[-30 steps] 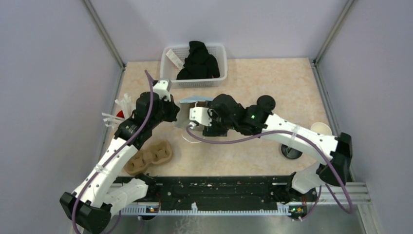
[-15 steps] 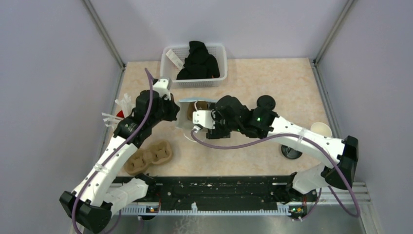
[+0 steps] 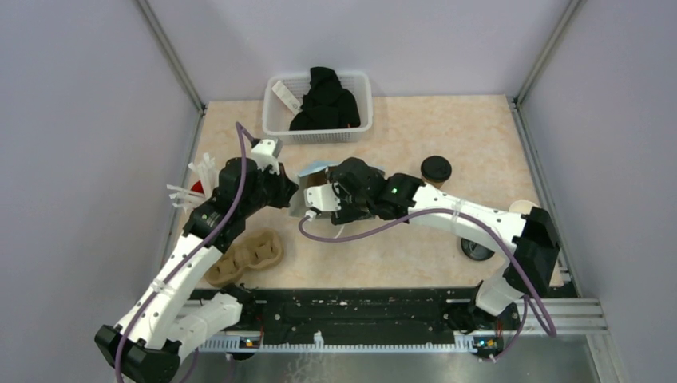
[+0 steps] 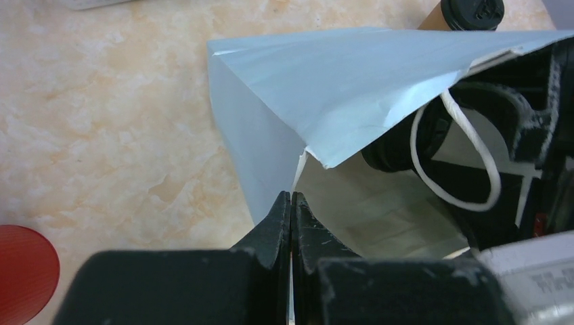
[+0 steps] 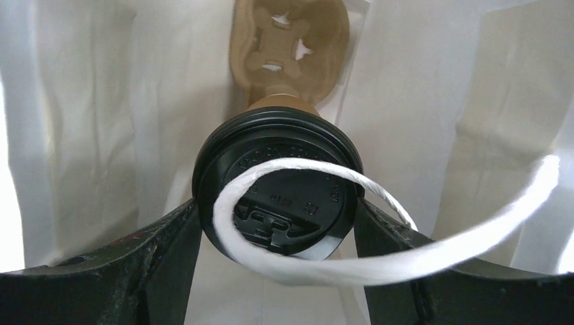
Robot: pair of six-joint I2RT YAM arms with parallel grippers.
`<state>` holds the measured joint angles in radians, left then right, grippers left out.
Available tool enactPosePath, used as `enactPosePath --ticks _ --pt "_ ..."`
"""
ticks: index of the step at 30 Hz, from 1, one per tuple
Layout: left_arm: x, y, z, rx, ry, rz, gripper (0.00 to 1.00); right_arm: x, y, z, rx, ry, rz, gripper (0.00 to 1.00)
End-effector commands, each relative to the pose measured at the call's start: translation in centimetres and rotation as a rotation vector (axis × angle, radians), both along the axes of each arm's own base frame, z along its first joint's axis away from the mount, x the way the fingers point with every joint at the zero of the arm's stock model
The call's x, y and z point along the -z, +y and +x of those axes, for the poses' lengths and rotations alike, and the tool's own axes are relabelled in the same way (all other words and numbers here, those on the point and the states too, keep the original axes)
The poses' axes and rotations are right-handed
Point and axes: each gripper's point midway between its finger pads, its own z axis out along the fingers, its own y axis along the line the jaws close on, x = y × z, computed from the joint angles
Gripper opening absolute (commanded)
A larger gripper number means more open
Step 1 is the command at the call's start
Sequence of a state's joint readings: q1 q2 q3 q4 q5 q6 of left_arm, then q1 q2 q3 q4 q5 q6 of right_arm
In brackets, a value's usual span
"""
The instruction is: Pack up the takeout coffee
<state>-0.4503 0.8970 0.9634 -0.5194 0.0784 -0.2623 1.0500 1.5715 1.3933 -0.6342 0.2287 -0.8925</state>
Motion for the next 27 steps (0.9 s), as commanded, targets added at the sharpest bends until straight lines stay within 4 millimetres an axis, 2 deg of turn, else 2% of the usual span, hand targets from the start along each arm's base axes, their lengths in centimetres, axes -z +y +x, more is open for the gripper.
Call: enactPosePath --ticks 1,10,16,18,20,24,27 --pt "-1.2 -0.8 -0.5 0.049 -0.057 -0.049 0.0 -2.0 1.6 1.9 -0.004 -0.057 0.082 0.5" --pt "0.5 -0.8 -1.7 0.064 -0.028 -0.074 0.0 -0.6 0.7 3.0 0.022 -0.058 0.094 0.51" --pt "-0.4 -0.5 -1.2 0.035 -0.049 -0.074 0.0 0.8 1.1 2.6 -0.045 -0.032 0.095 0.52" --pt "-0.6 -0.5 -1.1 0.033 -0.056 -0.073 0.0 1.2 1.1 3.0 -0.029 -0.046 0.09 0.53" --pt "-0.3 -0.7 -1.1 0.044 -0.049 -0.076 0.0 1.2 0.9 3.9 -0.002 -0.094 0.087 0.53" --pt "0.7 -0.7 -1.4 0.055 -0.025 -0.058 0.0 -0.6 -0.1 5.5 0.08 -0.183 0.101 0.52" --pt "0.7 -0.6 -1.4 0.058 -0.03 -0.053 0.0 0.0 -0.6 5.9 0.076 -0.17 0.074 0.52"
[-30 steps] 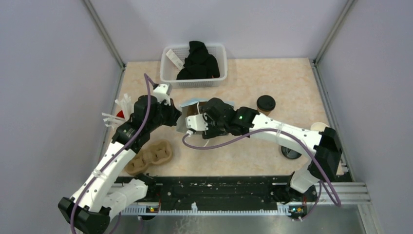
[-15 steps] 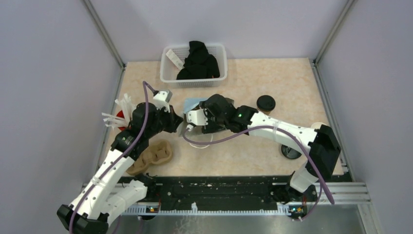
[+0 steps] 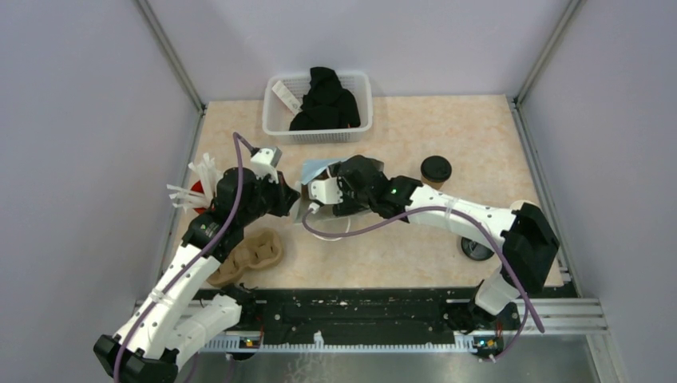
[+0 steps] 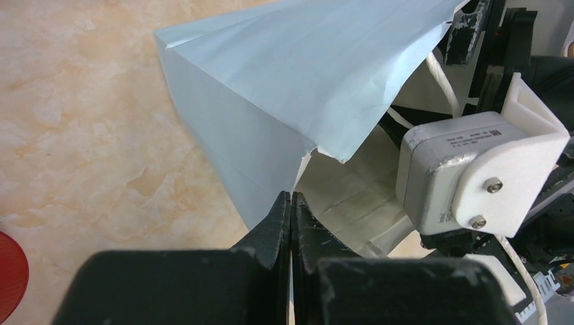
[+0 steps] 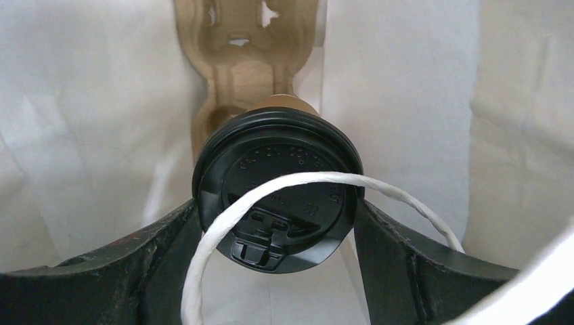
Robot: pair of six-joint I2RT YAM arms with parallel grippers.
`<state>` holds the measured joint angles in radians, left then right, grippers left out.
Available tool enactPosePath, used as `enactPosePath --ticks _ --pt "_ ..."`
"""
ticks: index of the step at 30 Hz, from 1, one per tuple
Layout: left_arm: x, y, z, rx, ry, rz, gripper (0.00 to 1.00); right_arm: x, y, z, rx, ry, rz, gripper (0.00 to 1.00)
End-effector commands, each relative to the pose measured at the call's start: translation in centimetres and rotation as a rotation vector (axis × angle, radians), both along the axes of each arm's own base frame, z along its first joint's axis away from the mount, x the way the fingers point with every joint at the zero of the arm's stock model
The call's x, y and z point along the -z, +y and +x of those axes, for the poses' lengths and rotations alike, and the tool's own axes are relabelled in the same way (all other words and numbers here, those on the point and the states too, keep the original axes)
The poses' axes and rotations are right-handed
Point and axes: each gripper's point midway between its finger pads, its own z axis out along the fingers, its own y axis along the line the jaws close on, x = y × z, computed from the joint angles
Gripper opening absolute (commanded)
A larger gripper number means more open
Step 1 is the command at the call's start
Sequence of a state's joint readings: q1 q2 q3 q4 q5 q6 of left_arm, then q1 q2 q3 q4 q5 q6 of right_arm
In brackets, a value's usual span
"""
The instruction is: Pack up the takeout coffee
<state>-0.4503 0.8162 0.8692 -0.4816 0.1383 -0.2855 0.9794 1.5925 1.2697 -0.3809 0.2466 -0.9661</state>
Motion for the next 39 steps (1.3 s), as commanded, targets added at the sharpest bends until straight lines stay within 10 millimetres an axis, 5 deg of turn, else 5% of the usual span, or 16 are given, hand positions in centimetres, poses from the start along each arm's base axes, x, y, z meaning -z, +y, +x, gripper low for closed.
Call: enactPosePath --ticks 1,25,39 --pt "-0.4 -0.2 0.3 0.014 -0.033 0.0 0.0 -1.5 -0.5 2.2 0.044 -0.059 0.036 0.52" --pt "-0.4 -0.3 0.9 0.013 -0.031 0.031 0.0 2.7 0.5 5.3 0.049 0.002 0.096 0.53" --pt "-0.6 -0.5 1.3 0.009 -0.025 0.028 0.0 4.6 1.2 6.0 0.081 0.083 0.115 0.67"
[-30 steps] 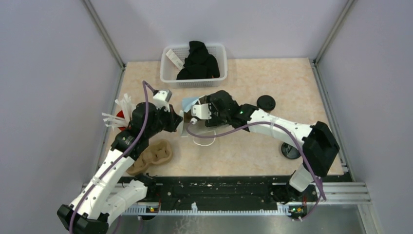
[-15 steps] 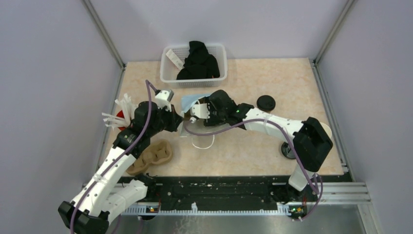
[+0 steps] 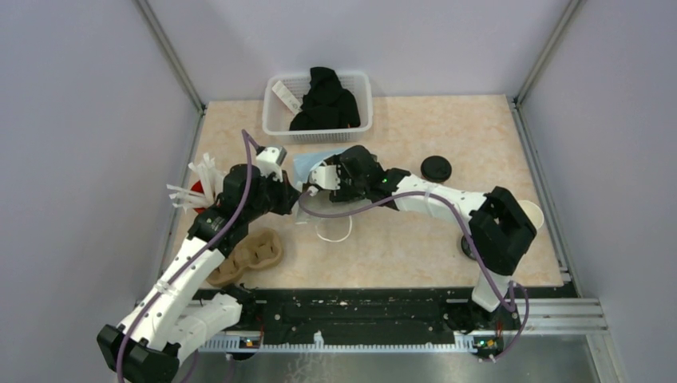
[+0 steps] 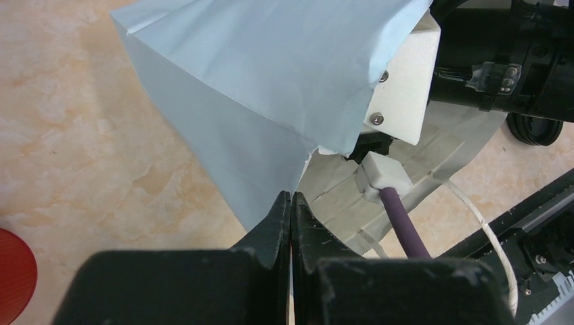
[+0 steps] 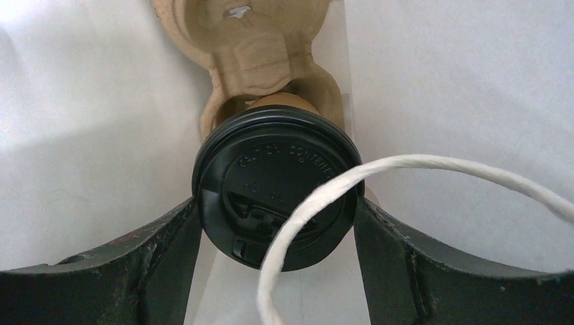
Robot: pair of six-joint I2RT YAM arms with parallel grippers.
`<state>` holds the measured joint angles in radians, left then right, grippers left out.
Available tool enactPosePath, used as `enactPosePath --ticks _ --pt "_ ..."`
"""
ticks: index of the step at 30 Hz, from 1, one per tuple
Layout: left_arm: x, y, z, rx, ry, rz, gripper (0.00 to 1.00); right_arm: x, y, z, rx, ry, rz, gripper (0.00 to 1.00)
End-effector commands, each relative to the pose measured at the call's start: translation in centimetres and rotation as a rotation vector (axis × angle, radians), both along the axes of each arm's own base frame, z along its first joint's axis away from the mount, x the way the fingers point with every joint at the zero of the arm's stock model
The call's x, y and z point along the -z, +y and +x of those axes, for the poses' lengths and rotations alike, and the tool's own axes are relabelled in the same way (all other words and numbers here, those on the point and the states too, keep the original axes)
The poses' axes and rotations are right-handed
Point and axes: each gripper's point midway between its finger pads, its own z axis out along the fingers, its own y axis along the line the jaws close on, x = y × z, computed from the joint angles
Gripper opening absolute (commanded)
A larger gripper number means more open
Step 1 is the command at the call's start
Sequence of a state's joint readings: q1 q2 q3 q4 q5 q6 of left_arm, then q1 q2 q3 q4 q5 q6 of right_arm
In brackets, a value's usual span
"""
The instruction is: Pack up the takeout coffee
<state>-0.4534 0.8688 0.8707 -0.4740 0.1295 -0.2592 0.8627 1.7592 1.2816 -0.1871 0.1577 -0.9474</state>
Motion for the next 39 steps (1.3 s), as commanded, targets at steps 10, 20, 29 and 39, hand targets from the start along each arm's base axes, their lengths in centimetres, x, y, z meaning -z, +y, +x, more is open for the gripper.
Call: enactPosePath --ticks 10,20,29,39 --pt "-2.2 -0.2 0.8 -0.009 -0.049 -0.011 0.0 1.2 0.2 1.1 0.121 0.106 0.066 0.68" --pt "-1.7 0.6 1.3 -0.067 -0.032 0.015 0.0 -0.6 0.6 0.6 0.121 0.097 0.094 0.84" --pt "-1.4 2.5 2.1 -0.182 -0.014 0.064 0.0 -3.1 0.9 -3.2 0.106 0.099 0.112 0.99" --pt "-1.8 2.3 2.2 -0.185 -0.001 0.054 0.0 -5.5 -0.1 -5.5 0.195 0.096 0.152 0.99"
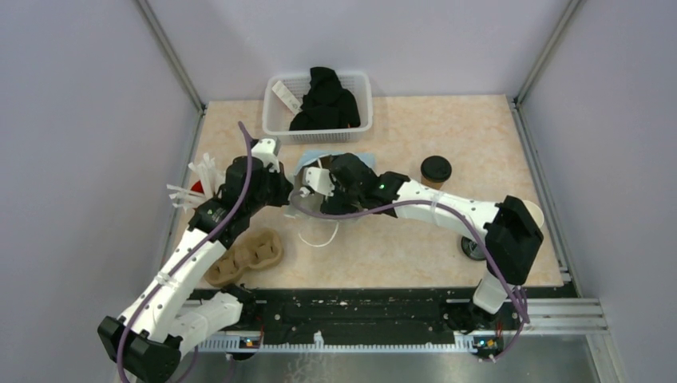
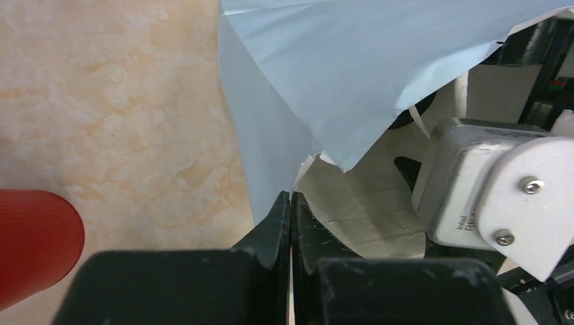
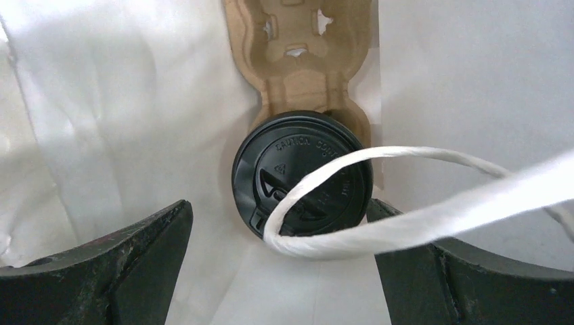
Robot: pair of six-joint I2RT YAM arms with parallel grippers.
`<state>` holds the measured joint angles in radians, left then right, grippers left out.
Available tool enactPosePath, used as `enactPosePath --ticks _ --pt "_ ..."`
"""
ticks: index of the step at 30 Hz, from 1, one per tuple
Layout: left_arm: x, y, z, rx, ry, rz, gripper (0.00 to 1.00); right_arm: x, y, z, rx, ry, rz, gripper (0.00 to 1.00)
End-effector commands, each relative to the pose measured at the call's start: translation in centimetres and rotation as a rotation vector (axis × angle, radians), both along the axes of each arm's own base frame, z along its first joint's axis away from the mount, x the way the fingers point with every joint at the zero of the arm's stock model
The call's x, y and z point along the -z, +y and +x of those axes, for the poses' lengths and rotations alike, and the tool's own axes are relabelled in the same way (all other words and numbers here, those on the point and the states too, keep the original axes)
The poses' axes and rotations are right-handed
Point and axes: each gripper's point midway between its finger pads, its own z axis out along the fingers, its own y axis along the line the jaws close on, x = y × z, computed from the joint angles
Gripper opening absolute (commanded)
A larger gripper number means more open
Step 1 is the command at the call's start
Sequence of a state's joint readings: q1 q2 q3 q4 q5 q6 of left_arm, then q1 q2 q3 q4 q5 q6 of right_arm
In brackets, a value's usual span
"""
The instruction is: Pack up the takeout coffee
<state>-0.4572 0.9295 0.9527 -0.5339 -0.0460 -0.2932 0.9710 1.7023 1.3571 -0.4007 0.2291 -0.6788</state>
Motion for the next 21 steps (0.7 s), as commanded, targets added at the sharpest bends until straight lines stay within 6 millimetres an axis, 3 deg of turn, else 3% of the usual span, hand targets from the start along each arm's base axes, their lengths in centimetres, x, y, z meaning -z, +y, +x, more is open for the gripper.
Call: enactPosePath --ticks 1,6,16,21 --pt "-1.2 0.1 0.2 -0.016 -0.015 -0.01 0.0 -4.0 -1.3 -0.3 0.099 -0.051 0.076 0.99" --pt "-1.7 -0.4 -0.1 0.01 -0.021 -0.032 0.0 -5.3 -1.7 -1.1 0.118 -0.047 0.097 0.99" --pt "-3.5 -0.1 0.4 -0.035 0.007 -0.033 0.0 -7.0 -0.7 -4.9 0.064 0.11 0.194 0.98" --pt "-5.0 -0.6 0.9 -0.038 0.019 -0.05 0.0 -7.2 0.2 -6.2 0.03 0.178 0.231 0.86"
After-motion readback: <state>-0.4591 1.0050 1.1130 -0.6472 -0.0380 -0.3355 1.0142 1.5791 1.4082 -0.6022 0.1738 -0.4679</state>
